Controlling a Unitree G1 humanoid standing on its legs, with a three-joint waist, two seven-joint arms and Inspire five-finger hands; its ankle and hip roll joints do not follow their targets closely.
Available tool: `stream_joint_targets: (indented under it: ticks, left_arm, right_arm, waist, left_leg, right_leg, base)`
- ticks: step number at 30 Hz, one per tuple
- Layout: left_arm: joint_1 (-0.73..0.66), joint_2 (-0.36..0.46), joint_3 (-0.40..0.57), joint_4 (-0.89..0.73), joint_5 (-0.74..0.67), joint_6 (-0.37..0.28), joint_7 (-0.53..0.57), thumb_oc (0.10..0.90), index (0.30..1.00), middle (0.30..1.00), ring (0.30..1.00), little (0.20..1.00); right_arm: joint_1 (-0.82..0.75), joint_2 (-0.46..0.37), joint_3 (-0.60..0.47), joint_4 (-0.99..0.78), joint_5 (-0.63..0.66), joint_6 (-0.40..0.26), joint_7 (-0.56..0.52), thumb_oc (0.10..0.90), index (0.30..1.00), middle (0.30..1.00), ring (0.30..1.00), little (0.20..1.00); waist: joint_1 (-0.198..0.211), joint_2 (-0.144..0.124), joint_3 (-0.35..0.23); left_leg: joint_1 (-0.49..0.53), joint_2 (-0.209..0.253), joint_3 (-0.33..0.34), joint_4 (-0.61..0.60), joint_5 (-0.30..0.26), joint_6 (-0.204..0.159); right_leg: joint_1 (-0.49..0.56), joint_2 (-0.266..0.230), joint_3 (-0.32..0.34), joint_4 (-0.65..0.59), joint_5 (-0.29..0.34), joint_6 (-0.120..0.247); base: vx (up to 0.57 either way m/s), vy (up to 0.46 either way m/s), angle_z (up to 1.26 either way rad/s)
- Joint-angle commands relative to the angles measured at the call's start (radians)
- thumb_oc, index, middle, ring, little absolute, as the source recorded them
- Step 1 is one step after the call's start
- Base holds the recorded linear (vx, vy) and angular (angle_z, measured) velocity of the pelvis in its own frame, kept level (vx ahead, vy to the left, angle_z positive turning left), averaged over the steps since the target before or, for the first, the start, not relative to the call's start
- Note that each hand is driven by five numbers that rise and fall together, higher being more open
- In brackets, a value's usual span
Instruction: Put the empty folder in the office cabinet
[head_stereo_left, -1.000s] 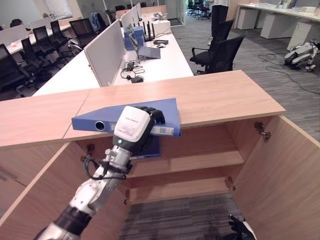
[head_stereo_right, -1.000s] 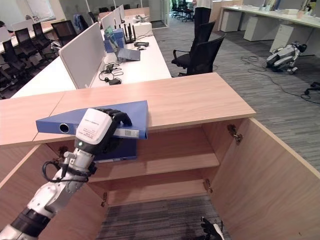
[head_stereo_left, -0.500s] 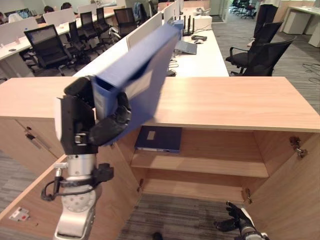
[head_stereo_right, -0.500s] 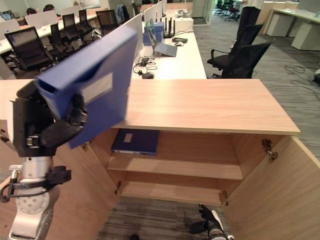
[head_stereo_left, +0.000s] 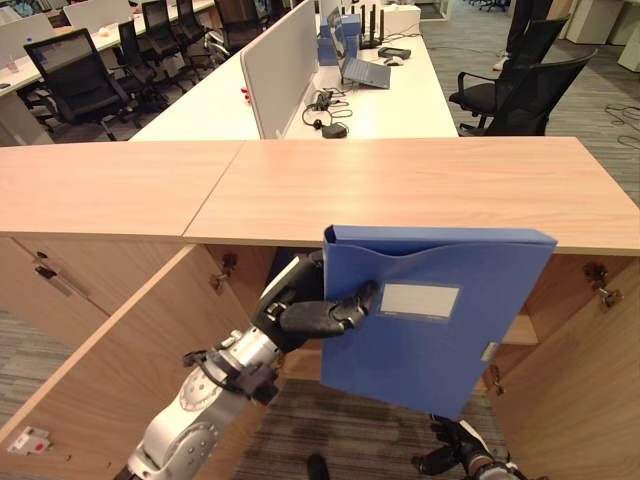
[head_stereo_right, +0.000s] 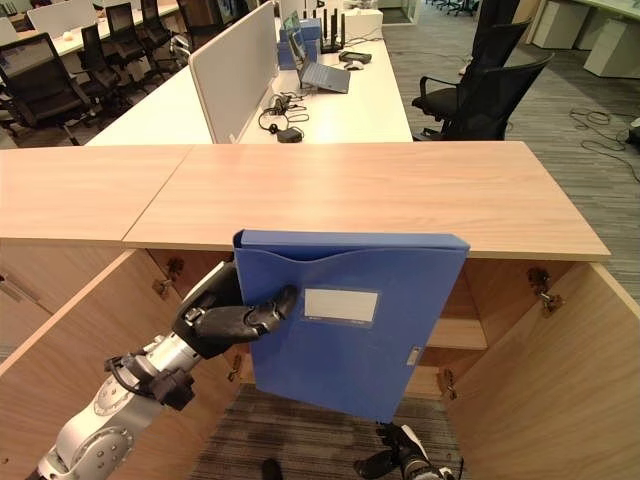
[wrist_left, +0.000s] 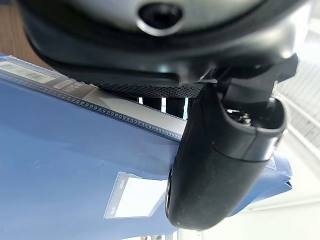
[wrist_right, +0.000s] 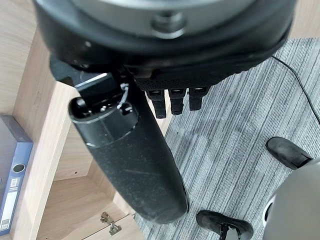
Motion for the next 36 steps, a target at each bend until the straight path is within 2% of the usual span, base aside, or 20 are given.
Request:
stream_joint_targets:
  ticks: [1, 6, 9, 12, 14, 16, 18, 19, 20, 27, 30, 33, 36]
  left_arm:
    - [-0.141, -0.019, 0.076, -0.063, -0.034, -0.125, -0.023, 0.400, 0.300, 0.300, 0.300, 0.300]
    - [-0.117, -0.037, 0.102, -0.021, 0.003, -0.130, -0.009, 0.400, 0.300, 0.300, 0.300, 0.300]
    - [-0.093, -0.055, 0.130, 0.013, 0.019, -0.128, -0.004, 0.400, 0.300, 0.300, 0.300, 0.300]
    - [-0.053, -0.081, 0.187, 0.054, 0.041, -0.128, 0.006, 0.400, 0.300, 0.300, 0.300, 0.300]
    - [-0.053, -0.081, 0.187, 0.053, 0.041, -0.128, 0.006, 0.400, 0.300, 0.300, 0.300, 0.300]
    - [-0.029, -0.096, 0.239, 0.070, 0.060, -0.130, 0.003, 0.400, 0.300, 0.300, 0.300, 0.300]
    - [-0.030, -0.099, 0.260, 0.082, 0.068, -0.134, 0.005, 0.400, 0.300, 0.300, 0.300, 0.300]
    - [-0.030, -0.099, 0.260, 0.083, 0.068, -0.134, 0.005, 0.400, 0.300, 0.300, 0.300, 0.300]
    - [-0.031, -0.099, 0.281, 0.097, 0.080, -0.142, 0.005, 0.400, 0.300, 0.300, 0.300, 0.300]
    - [-0.038, -0.111, 0.316, 0.117, 0.098, -0.150, -0.007, 0.400, 0.300, 0.300, 0.300, 0.300]
    - [-0.046, -0.118, 0.325, 0.123, 0.101, -0.150, -0.008, 0.400, 0.300, 0.300, 0.300, 0.300]
    - [-0.057, -0.126, 0.322, 0.128, 0.102, -0.147, -0.028, 0.400, 0.300, 0.300, 0.300, 0.300]
    - [-0.060, -0.135, 0.315, 0.127, 0.110, -0.147, -0.042, 0.400, 0.300, 0.300, 0.300, 0.300]
  right_arm:
    - [-0.112, 0.008, 0.005, -0.026, -0.005, -0.057, -0.002, 0.800, 0.900, 0.900, 0.900, 0.900]
    - [-0.101, 0.011, -0.024, -0.055, 0.046, -0.059, 0.001, 0.800, 0.900, 0.900, 0.900, 0.900]
    - [-0.081, 0.008, -0.074, -0.104, 0.121, -0.061, 0.009, 0.800, 0.900, 0.900, 0.900, 0.900]
    - [-0.067, -0.022, -0.175, -0.173, 0.239, -0.074, 0.014, 0.800, 0.900, 0.900, 0.900, 0.900]
    - [-0.067, -0.023, -0.176, -0.173, 0.239, -0.073, 0.014, 0.800, 0.900, 0.900, 0.900, 0.900]
    - [-0.072, -0.041, -0.263, -0.198, 0.363, -0.087, 0.020, 0.800, 0.900, 0.900, 0.900, 0.900]
    - [-0.080, -0.047, -0.290, -0.206, 0.443, -0.089, 0.039, 0.800, 0.900, 0.900, 0.900, 0.900]
    - [-0.080, -0.048, -0.290, -0.206, 0.443, -0.089, 0.039, 0.800, 0.900, 0.900, 0.900, 0.900]
    - [-0.072, -0.066, -0.318, -0.247, 0.507, -0.087, 0.069, 0.800, 0.900, 0.900, 0.900, 0.900]
    - [-0.077, -0.110, -0.399, -0.357, 0.636, -0.100, 0.106, 0.800, 0.900, 0.900, 0.900, 0.900]
    - [-0.084, -0.108, -0.394, -0.405, 0.686, -0.093, 0.133, 0.800, 0.900, 0.900, 0.900, 0.900]
    - [-0.065, -0.136, -0.344, -0.516, 0.721, -0.047, 0.223, 0.800, 0.900, 0.900, 0.900, 0.900]
    - [-0.061, -0.141, -0.314, -0.624, 0.816, -0.024, 0.303, 0.800, 0.900, 0.900, 0.900, 0.900]
  waist:
    - [0.000, -0.030, 0.004]
    - [-0.006, -0.028, 0.004]
    - [-0.009, -0.029, 0.003]
    - [-0.012, -0.034, 0.001]
    - [-0.012, -0.034, 0.000]
    - [-0.011, -0.039, -0.001]
    - [-0.009, -0.042, -0.002]
    - [-0.009, -0.042, -0.002]
    - [-0.007, -0.047, -0.002]
    - [-0.013, -0.051, -0.007]
    - [-0.014, -0.051, -0.011]
    - [-0.015, -0.055, -0.009]
    - [-0.017, -0.056, -0.010]
  left_leg:
    - [0.160, 0.026, -0.025, -0.002, -0.189, -0.069]
    - [0.165, 0.025, -0.017, -0.002, -0.190, -0.068]
    - [0.167, 0.024, -0.015, -0.002, -0.191, -0.067]
    - [0.169, 0.026, -0.012, -0.002, -0.193, -0.068]
    - [0.169, 0.026, -0.012, -0.002, -0.193, -0.068]
    - [0.171, 0.027, -0.008, -0.002, -0.194, -0.069]
    - [0.171, 0.028, -0.006, -0.002, -0.194, -0.069]
    - [0.171, 0.028, -0.006, -0.002, -0.194, -0.069]
    - [0.170, 0.030, -0.005, -0.002, -0.193, -0.070]
    - [0.165, 0.028, -0.013, -0.002, -0.196, -0.073]
    - [0.163, 0.027, -0.013, -0.002, -0.195, -0.071]
    - [0.169, 0.028, -0.014, -0.002, -0.198, -0.073]
    - [0.170, 0.028, -0.014, -0.002, -0.197, -0.074]
  right_leg:
    - [-0.047, -0.014, 0.079, 0.000, -0.047, 0.031]
    - [-0.047, -0.015, 0.084, 0.000, -0.046, 0.032]
    - [-0.047, -0.015, 0.088, 0.000, -0.047, 0.031]
    - [-0.048, -0.014, 0.093, 0.000, -0.048, 0.030]
    - [-0.048, -0.014, 0.093, 0.000, -0.048, 0.030]
    - [-0.050, -0.013, 0.095, 0.000, -0.048, 0.031]
    - [-0.051, -0.012, 0.095, 0.000, -0.048, 0.030]
    - [-0.051, -0.012, 0.095, 0.000, -0.048, 0.030]
    - [-0.052, -0.011, 0.096, 0.000, -0.049, 0.029]
    - [-0.050, -0.010, 0.096, 0.000, -0.053, 0.030]
    - [-0.054, -0.011, 0.097, 0.000, -0.051, 0.029]
    - [-0.048, -0.010, 0.100, 0.000, -0.055, 0.027]
    - [-0.048, -0.010, 0.099, 0.000, -0.056, 0.027]
  base:
    - [0.00, 0.000, 0.00]
    - [0.00, 0.000, 0.00]
    - [0.02, 0.011, -0.10]
    - [0.02, 0.000, -0.09]
    - [0.00, 0.000, 0.00]
    - [0.02, -0.004, 0.00]
    - [0.00, 0.000, 0.00]
    - [0.00, 0.000, 0.00]
    - [0.00, 0.000, 0.00]
    - [0.00, 0.000, 0.00]
    - [0.00, 0.000, 0.00]
    - [0.00, 0.000, 0.00]
    - [0.00, 0.000, 0.00]
